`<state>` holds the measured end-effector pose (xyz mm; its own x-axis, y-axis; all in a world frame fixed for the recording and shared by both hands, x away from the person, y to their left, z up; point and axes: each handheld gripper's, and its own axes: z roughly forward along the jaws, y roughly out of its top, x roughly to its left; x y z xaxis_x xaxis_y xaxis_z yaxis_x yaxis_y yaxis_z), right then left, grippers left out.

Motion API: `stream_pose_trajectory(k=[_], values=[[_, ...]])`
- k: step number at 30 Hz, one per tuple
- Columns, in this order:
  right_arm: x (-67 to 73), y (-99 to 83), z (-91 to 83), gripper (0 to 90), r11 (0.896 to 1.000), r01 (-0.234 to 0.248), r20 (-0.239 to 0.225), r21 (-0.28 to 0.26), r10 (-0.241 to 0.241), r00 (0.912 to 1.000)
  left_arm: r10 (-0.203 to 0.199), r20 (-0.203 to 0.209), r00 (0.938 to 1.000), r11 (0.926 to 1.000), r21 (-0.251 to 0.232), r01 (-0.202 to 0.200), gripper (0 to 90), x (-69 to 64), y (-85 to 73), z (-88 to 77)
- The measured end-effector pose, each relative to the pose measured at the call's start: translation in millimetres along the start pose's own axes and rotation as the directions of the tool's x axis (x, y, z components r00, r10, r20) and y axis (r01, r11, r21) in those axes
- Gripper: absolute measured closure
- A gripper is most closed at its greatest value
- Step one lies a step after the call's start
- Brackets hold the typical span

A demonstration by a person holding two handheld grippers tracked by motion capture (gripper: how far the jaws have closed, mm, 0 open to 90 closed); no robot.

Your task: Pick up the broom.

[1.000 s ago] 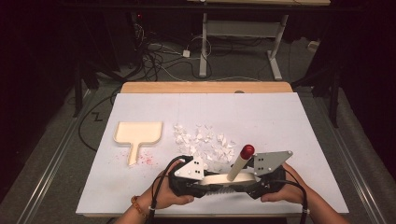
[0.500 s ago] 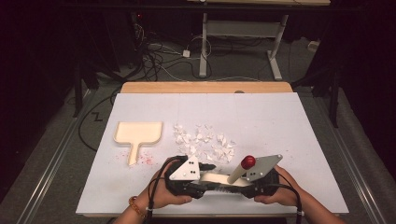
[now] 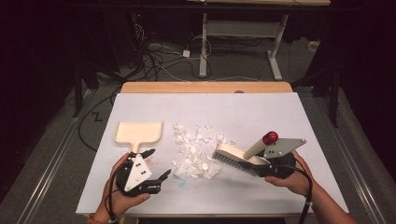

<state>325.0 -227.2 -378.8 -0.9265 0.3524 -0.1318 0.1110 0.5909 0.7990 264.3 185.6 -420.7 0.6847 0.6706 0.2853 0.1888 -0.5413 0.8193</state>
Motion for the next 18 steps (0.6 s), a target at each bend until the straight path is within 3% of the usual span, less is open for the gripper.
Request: stream_pose_trajectory(k=[2,4,5,8,9,12,15,18], values=[[-5.3,-0.4,-1.5,67.7,1.0,-0.011,0.028,0.005,0.011,0.9995,-0.028,-0.019,0.9994,0.9992,0.027,0.028,21.5,3.2,-13.4,-1.1],[-8.0,-0.5,-2.2,67.6,1.0,-0.018,0.037,-0.002,0.019,0.9992,-0.026,-0.037,0.999,0.9987,0.043,0.028,21.5,2.9,-19.3,-1.8],[-12.1,-0.4,-3.3,67.6,1.0,-0.027,0.058,-0.008,0.028,0.9979,-0.04,-0.047,0.9981,0.9971,0.063,0.042,21.5,2.5,-29.5,-3.2],[-18.4,-2.4,-3.7,67.6,0.999,-0.04,0.081,-0.011,0.041,0.9958,-0.084,-0.07,0.994,0.9949,0.05,0.087,21.5,4.1,-40.8,-6.4],[-20.2,-3.2,-3.6,67.7,0.999,-0.041,0.094,-0.008,0.041,0.9947,-0.115,-0.071,0.9908,0.9919,0.045,0.118,21.4,4.7,-43.6,-7.7],[-24.9,-5.6,-3.0,67.7,0.999,-0.051,0.12,-0.001,0.051,0.9915,-0.132,-0.097,0.9865,0.9896,0.044,0.137,20.7,7.1,-47.3,-9.0],[-29.0,-7.6,-2.6,67.7,0.998,-0.062,0.148,0.003,0.061,0.9871,-0.147,-0.095,0.9846,0.9876,0.042,0.151,20.6,7.2,-49.2,-8.1],[-32.9,-7.7,-2.0,67.7,0.997,-0.071,0.171,0.002,0.07,0.9829,-0.125,-0.09,0.988,0.9891,0.066,0.131,20.7,4.5,-49.5,-5.1]])
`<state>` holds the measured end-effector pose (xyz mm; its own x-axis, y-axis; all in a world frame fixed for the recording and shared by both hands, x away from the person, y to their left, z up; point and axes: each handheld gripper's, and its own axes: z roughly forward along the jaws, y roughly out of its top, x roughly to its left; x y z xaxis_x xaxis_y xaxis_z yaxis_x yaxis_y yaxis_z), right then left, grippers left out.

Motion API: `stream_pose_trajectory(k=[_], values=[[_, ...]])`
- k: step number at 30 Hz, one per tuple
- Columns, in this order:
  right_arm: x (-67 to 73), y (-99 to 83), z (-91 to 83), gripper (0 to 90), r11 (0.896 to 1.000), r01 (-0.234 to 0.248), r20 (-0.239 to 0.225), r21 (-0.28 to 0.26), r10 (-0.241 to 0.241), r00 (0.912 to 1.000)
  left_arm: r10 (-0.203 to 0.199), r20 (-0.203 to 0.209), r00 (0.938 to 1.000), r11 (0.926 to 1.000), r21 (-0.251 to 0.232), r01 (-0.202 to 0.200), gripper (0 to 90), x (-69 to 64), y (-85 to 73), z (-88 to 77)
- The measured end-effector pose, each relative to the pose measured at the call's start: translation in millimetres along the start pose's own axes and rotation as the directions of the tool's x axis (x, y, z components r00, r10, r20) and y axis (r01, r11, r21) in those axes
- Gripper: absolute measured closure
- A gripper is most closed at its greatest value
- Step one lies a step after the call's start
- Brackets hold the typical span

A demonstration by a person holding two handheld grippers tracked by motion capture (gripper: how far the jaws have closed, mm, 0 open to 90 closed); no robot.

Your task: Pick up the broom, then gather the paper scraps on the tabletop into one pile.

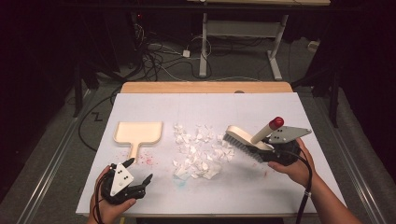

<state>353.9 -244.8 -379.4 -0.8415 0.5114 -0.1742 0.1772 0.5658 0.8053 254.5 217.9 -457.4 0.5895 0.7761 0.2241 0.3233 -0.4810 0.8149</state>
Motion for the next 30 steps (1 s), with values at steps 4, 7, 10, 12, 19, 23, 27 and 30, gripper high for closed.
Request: stream_pose_trajectory(k=[4,7,10,12,19,23,27,30], values=[[-5.5,4.0,3.4,67.7,1.0,0.002,0.014,-0.001,-0.002,0.9999,0.01,0.012,0.9999,0.9999,0.006,-0.01,20.7,-3.5,0.2,3.0],[-10.9,7.7,10.8,67.7,1.0,-0.005,0.024,-0.008,0.006,0.9997,0.06,0.02,0.998,0.9978,0.027,-0.061,20.7,-8.6,1.4,9.5],[-15.4,10.6,24.0,67.7,1.0,0.019,0.053,0.025,-0.02,0.9984,0.067,0.038,0.997,0.9967,0.043,-0.069,20.7,-10.7,2.0,11.9],[-18.0,11.8,29.0,67.7,0.999,0.023,0.055,0.039,-0.025,0.9982,0.068,0.037,0.997,0.9967,0.043,-0.07,20.7,-10.8,1.9,12.2],[-46.9,31.8,71.8,67.7,0.992,0.035,0.108,0.12,-0.048,0.993,0.048,0.033,0.9983,0.9978,0.045,-0.049,20.6,-4.5,-2.6,11.7],[-58.3,44.4,99.4,67.7,0.988,0.063,0.117,0.139,-0.08,0.99,0.025,0.033,0.9991,0.9982,0.053,-0.027,20.6,-3.9,-4.0,10.0],[-61.4,59.4,133.5,67.7,0.981,0.11,0.106,0.161,-0.128,0.986,0.022,0.036,0.9991,0.9978,0.061,-0.024,20.6,-5.7,-4.2,10.3],[-59.4,67.6,151.7,67.7,0.974,0.143,0.095,0.177,-0.162,0.9822,0.02,0.058,0.9981,0.998,0.059,-0.024,20.3,-6.3,-4.4,10.9]])
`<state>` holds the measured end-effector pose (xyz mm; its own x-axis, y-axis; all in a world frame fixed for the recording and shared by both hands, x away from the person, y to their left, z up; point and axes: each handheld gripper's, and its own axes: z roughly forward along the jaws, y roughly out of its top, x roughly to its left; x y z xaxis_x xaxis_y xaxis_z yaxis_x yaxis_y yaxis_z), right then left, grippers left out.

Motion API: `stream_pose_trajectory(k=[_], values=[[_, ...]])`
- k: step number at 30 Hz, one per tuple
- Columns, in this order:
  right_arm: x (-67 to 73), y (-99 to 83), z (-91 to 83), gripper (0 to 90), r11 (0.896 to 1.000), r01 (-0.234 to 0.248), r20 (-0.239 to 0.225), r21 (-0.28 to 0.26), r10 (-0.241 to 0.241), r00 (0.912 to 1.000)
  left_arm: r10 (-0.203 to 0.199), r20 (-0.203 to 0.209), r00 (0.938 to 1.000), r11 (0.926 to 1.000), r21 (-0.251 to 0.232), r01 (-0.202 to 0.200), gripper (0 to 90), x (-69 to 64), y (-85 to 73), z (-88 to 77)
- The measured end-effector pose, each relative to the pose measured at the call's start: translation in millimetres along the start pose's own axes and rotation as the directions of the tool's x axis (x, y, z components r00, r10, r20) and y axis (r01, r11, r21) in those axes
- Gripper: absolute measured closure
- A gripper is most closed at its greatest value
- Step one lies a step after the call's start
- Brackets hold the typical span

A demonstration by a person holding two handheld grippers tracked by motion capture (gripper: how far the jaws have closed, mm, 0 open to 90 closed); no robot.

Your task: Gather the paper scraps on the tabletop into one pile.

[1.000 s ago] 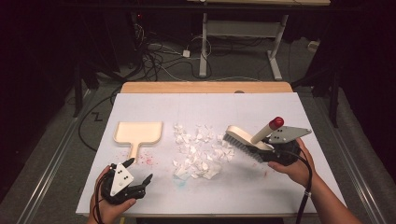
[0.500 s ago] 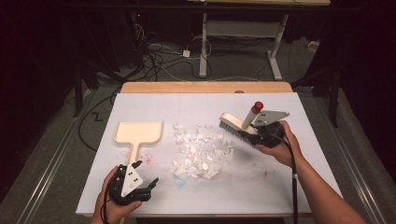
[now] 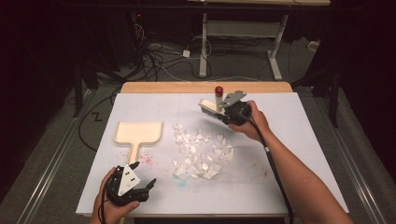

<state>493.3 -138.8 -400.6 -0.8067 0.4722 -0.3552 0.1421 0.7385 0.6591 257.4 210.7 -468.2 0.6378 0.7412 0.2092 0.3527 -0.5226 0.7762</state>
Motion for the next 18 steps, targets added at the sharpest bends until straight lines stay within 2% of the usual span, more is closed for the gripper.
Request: stream_pose_trajectory(k=[1,2,3,6,7,8,13,17,18], values=[[6.0,11.3,17.0,67.7,0.999,0.03,0.003,0.017,-0.03,0.9995,-0.007,0.007,0.9999,1.0,0.003,0.007,20.2,-0.2,-0.7,1.4],[9.6,16.6,25.3,67.7,0.998,0.052,0.008,0.031,-0.052,0.9986,-0.007,0.007,0.9999,1.0,0.003,0.007,20.2,-0.2,-0.7,1.4],[9.6,16.6,25.3,67.7,0.998,0.052,0.008,0.031,-0.052,0.9986,-0.012,0.012,0.9999,0.9999,0.008,0.012,20.2,-0.5,-1.2,2.1],[20.0,31.0,48.8,67.7,0.999,0.047,0.003,0.007,-0.047,0.9989,-0.016,0.02,0.9997,0.9997,0.017,0.015,20.2,-3.1,-2.2,3.0],[20.0,31.0,48.8,67.7,0.999,0.047,0.003,0.007,-0.047,0.9989,-0.012,0.028,0.9995,0.9998,0.018,0.011,20.2,-4.4,-2.5,3.1],[23.7,36.4,58.0,67.7,0.999,0.049,-0.014,0.0,-0.049,0.9987,0.003,0.028,0.9996,0.9995,0.031,-0.004,20.2,-6.2,-2.8,3.6],[32.4,47.5,69.4,67.7,0.997,0.071,-0.023,0.017,-0.071,0.9972,0.002,0.041,0.9992,0.9997,0.022,-0.003,20.3,-6.4,-3.0,2.6],[42.6,53.2,73.8,67.7,0.995,0.094,-0.045,0.017,-0.093,0.9946,-0.003,0.047,0.9989,0.9999,0.016,0.002,20.3,-5.2,-4.3,1.3],[49.6,53.9,73.9,67.6,0.993,0.113,-0.061,0.024,-0.111,0.9919,-0.002,0.048,0.9989,0.9998,0.02,0.002,20.2,-3.6,-4.7,1.2]])
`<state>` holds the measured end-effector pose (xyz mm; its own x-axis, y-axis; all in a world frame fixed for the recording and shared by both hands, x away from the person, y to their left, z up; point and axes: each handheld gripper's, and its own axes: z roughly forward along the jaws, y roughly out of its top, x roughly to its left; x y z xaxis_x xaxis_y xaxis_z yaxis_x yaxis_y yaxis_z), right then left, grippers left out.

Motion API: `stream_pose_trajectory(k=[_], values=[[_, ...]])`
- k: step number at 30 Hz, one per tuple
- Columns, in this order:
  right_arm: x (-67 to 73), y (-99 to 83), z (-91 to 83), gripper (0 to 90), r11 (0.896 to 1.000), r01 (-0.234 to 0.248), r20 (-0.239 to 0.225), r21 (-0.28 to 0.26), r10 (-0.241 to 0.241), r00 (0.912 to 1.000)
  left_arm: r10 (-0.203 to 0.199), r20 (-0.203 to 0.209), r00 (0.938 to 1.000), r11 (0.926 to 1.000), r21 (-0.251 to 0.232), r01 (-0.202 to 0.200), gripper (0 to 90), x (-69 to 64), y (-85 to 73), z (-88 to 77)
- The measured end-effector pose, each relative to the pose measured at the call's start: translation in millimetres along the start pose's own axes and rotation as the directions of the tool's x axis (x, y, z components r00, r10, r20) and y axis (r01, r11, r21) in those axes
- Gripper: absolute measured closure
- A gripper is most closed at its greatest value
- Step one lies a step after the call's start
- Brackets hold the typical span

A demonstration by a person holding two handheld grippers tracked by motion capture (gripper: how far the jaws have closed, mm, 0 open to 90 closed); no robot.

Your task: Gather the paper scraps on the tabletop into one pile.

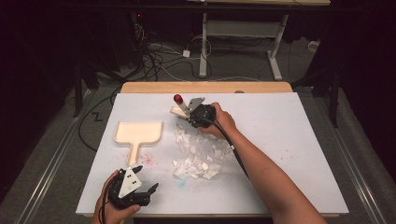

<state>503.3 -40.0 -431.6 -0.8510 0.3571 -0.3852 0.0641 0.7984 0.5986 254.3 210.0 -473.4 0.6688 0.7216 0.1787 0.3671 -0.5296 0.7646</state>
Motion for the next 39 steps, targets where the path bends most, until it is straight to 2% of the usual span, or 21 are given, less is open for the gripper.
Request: stream_pose_trajectory(k=[4,6,7,8,9,10,11,13,14,15,16,19,20,21,27,29,31,32,33,36,39], values=[[9.0,-2.8,-8.0,67.6,0.998,0.041,-0.066,-0.043,-0.044,0.9968,-0.007,0.007,0.9999,1.0,-0.005,0.007,20.3,1.7,0.1,-0.1],[15.1,-4.0,-12.2,67.6,0.995,0.092,-0.085,-0.039,-0.095,0.9919,-0.005,0.01,0.9999,0.9999,-0.01,0.005,20.3,1.1,0.4,-1.0],[15.1,-4.0,-12.2,67.6,0.995,0.092,-0.085,-0.039,-0.095,0.9919,-0.005,0.01,0.9999,0.9999,-0.01,0.005,20.3,1.1,0.4,-1.0],[19.8,-5.8,-15.9,67.6,0.989,0.139,-0.101,-0.055,-0.144,0.9843,-0.001,0.025,0.9997,0.9998,-0.018,0.001,20.3,1.1,0.6,-2.0],[24.0,-8.0,-20.1,67.6,0.99,0.127,-0.112,-0.054,-0.133,0.9848,-0.001,0.025,0.9997,0.9998,-0.018,0.001,20.5,1.1,0.6,-2.0],[23.6,-9.4,-21.9,67.6,0.983,0.163,-0.131,-0.085,-0.173,0.9761,-0.01,0.045,0.9989,0.9995,-0.028,0.011,20.7,1.5,0.4,-2.5],[25.2,-11.5,-24.3,67.6,0.979,0.175,-0.151,-0.102,-0.189,0.9702,-0.018,0.049,0.9986,0.9991,-0.037,0.02,20.6,1.5,0.4,-2.6],[31.3,-16.6,-29.5,67.5,0.98,0.18,-0.154,-0.089,-0.192,0.9693,-0.021,0.053,0.9984,0.999,-0.038,0.023,20.7,2.1,0.3,-2.9],[32.5,-19.8,-32.2,67.5,0.975,0.199,-0.163,-0.097,-0.213,0.9634,-0.024,0.056,0.9981,0.9989,-0.038,0.027,20.7,3.1,0.3,-3.1],[35.4,-23.2,-35.6,67.5,0.977,0.184,-0.17,-0.106,-0.2,0.9649,-0.023,0.058,0.9981,0.999,-0.036,0.025,20.7,3.4,0.3,-3.3],[36.3,-26.2,-39.5,67.5,0.974,0.197,-0.181,-0.115,-0.216,0.9595,-0.024,0.057,0.9981,0.999,-0.035,0.026,20.7,3.3,0.2,-3.3],[42.0,-35.9,-52.9,67.5,0.97,0.194,-0.214,-0.144,-0.222,0.9514,-0.024,0.061,0.9979,0.9991,-0.034,0.026,20.7,2.7,0.4,-3.0],[42.0,-35.9,-52.9,67.5,0.97,0.194,-0.214,-0.144,-0.222,0.9514,-0.026,0.063,0.9977,0.999,-0.036,0.028,20.7,2.2,0.6,-2.8],[47.6,-43.3,-63.1,67.5,0.966,0.204,-0.229,-0.159,-0.237,0.9441,-0.022,0.062,0.9978,0.9993,-0.029,0.024,20.7,1.5,1.2,-2.5],[60.4,-59.0,-90.0,67.6,0.957,0.218,-0.266,-0.189,-0.264,0.9272,-0.019,0.073,0.9971,0.9995,-0.023,0.021,20.7,0.0,2.2,-1.0],[64.0,-62.7,-98.0,67.6,0.953,0.231,-0.254,-0.198,-0.277,0.9267,-0.02,0.074,0.997,0.9995,-0.021,0.022,20.7,-0.2,2.6,-0.4],[66.1,-65.0,-104.8,67.6,0.951,0.233,-0.229,-0.202,-0.277,0.9331,-0.019,0.075,0.997,0.9996,-0.021,0.021,20.7,-0.2,3.0,0.0],[65.0,-65.1,-107.8,67.6,0.949,0.237,-0.209,-0.206,-0.279,0.937,-0.02,0.076,0.9969,0.9996,-0.02,0.022,20.7,-0.3,3.1,0.4],[63.6,-65.3,-110.9,67.7,0.951,0.221,-0.192,-0.218,-0.264,0.9452,-0.019,0.074,0.9971,0.9996,-0.017,0.021,20.7,-0.2,3.3,0.7],[56.7,-64.8,-120.9,67.6,0.951,0.181,-0.155,-0.252,-0.225,0.962,-0.021,0.075,0.997,0.9997,-0.013,0.022,20.7,0.3,3.6,1.7],[51.0,-63.8,-132.2,67.7,0.95,0.173,-0.104,-0.26,-0.206,0.9731,-0.019,0.075,0.997,0.9998,-0.008,0.02,20.7,0.4,3.9,2.8]])
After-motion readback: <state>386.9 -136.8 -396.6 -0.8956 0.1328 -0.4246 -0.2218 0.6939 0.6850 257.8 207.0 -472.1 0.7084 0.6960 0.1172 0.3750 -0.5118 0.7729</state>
